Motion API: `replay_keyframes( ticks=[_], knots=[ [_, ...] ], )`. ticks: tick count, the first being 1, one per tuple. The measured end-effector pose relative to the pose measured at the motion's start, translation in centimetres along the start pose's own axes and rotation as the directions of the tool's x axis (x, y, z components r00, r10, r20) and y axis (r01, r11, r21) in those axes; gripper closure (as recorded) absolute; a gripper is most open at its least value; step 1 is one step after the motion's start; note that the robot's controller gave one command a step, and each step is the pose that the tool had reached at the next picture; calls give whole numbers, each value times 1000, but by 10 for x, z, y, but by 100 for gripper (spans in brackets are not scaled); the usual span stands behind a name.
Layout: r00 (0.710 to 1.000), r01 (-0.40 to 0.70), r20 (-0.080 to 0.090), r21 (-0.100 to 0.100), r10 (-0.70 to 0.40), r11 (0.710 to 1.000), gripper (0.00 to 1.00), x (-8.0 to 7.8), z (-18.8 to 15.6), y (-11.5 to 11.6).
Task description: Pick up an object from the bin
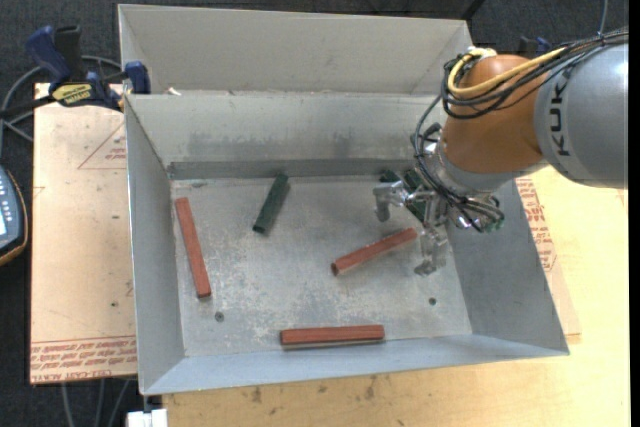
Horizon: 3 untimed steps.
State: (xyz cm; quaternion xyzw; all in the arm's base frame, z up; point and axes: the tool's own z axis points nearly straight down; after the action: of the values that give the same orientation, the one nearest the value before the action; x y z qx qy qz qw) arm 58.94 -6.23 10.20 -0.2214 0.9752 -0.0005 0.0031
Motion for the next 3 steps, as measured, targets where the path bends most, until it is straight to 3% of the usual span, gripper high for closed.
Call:
replay_keyframes(
  ticks=[1,2,3],
  knots=[
    [998,-58,-2,-2,58,998,0,3,2,-17],
    [1000,-12,-5,-4,12,1000,0,-16,34,1],
    [1000,-12,-4,-3,12,1000,0,-17,33,1]
  ],
)
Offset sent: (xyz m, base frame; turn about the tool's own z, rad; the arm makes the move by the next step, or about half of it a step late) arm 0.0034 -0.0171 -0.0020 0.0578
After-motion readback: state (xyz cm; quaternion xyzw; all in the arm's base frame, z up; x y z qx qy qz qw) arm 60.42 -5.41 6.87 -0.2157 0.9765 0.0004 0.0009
